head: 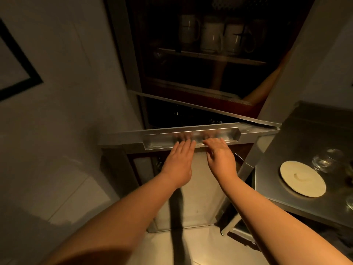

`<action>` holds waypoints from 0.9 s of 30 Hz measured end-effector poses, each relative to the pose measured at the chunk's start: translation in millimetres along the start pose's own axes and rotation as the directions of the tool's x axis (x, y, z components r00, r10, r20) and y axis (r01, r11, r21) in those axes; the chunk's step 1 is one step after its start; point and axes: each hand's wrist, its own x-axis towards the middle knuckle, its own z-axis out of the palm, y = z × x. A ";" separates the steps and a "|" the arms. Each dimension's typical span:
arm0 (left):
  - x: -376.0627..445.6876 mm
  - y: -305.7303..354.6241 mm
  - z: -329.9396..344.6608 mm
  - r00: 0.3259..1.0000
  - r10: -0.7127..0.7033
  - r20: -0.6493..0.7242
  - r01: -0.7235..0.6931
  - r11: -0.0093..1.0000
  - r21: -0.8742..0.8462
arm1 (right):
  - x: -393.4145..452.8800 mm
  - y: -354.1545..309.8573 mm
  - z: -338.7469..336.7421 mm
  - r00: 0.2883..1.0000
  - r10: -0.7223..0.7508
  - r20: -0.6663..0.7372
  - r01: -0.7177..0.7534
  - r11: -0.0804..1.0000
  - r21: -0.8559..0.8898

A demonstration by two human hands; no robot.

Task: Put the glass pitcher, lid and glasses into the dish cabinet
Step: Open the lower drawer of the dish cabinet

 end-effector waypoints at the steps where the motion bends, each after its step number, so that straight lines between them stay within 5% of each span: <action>1: -6.9 -2.1 -1.8 1.000 0.021 0.008 -0.021 1.000 -0.009 | -3.9 -6.8 -3.6 1.000 0.002 -0.005 -0.002 1.000 0.017; 5: -20.0 -13.8 -16.2 0.995 0.095 -0.042 -0.092 0.994 0.063 | -8.8 -36.1 -15.8 0.993 -0.118 -0.016 0.117 0.993 -0.013; 8: -17.3 -28.6 -35.6 0.994 0.092 -0.055 -0.091 0.996 0.017 | -0.1 -45.3 -20.1 0.969 -0.218 0.120 0.237 0.955 -0.177; 12: -20.6 -43.1 -40.1 0.970 0.236 0.059 -0.232 0.971 -0.063 | -6.8 -44.7 -22.4 0.957 -0.150 0.247 0.206 0.953 -0.220; 19: -34.8 -43.6 -51.1 0.917 0.392 0.081 -0.365 0.902 -0.233 | -32.1 -59.8 -19.6 1.000 0.015 0.020 -0.013 0.995 -0.100; 27: -33.8 -49.0 -58.2 0.772 0.630 0.086 -0.566 0.743 -0.358 | -56.7 -69.5 -27.5 0.983 0.111 -0.147 -0.120 0.992 -0.049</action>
